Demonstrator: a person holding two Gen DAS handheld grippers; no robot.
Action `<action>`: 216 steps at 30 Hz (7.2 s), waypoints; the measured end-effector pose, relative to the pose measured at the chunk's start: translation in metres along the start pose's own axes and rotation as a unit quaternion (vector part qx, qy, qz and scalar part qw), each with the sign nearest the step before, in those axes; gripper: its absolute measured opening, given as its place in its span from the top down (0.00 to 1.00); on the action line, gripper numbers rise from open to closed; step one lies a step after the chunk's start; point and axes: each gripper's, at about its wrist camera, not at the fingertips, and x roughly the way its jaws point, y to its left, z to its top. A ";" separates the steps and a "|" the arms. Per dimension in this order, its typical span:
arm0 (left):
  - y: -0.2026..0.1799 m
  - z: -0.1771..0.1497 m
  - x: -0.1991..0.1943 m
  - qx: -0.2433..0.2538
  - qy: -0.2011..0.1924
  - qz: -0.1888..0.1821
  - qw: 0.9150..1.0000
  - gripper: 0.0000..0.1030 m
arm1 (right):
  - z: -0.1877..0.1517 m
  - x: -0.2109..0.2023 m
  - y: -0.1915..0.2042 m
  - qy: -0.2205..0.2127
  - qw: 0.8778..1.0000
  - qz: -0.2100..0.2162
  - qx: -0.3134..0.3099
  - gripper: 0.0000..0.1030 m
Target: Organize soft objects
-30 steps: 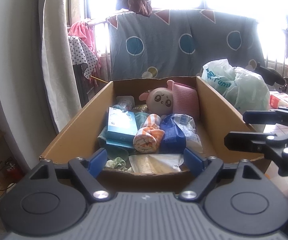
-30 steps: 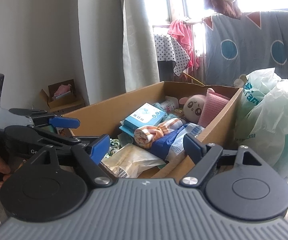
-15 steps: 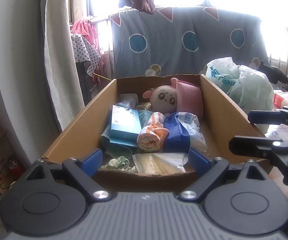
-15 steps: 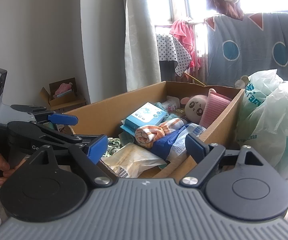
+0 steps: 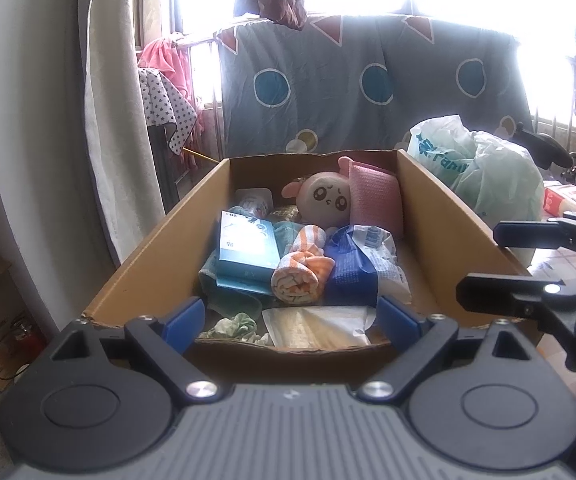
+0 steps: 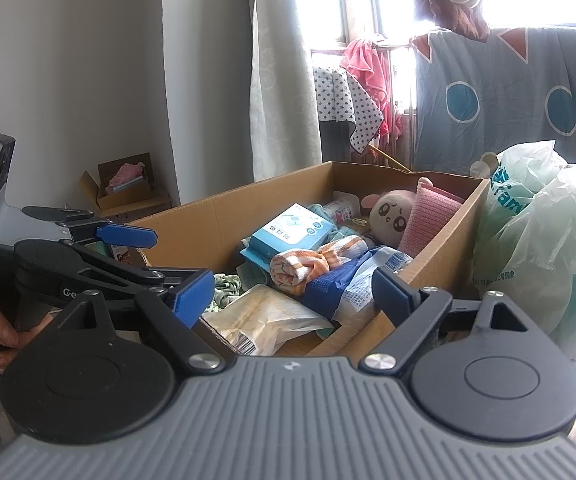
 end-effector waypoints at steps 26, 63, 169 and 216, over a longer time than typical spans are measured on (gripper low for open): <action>0.001 0.002 0.001 0.000 0.007 -0.006 1.000 0.09 | 0.000 0.000 0.005 0.004 1.000 0.001 -0.012 0.10; 0.002 0.002 0.002 0.001 0.005 -0.012 1.000 0.09 | -0.002 -0.002 0.003 0.006 1.000 0.008 -0.018 0.05; 0.000 -0.002 0.000 0.001 -0.004 0.016 1.000 0.04 | -0.004 -0.003 0.010 0.015 0.999 -0.007 -0.043 0.01; -0.001 -0.002 -0.002 -0.003 -0.004 0.021 1.000 0.03 | -0.004 -0.003 0.009 0.016 0.999 -0.007 -0.043 0.01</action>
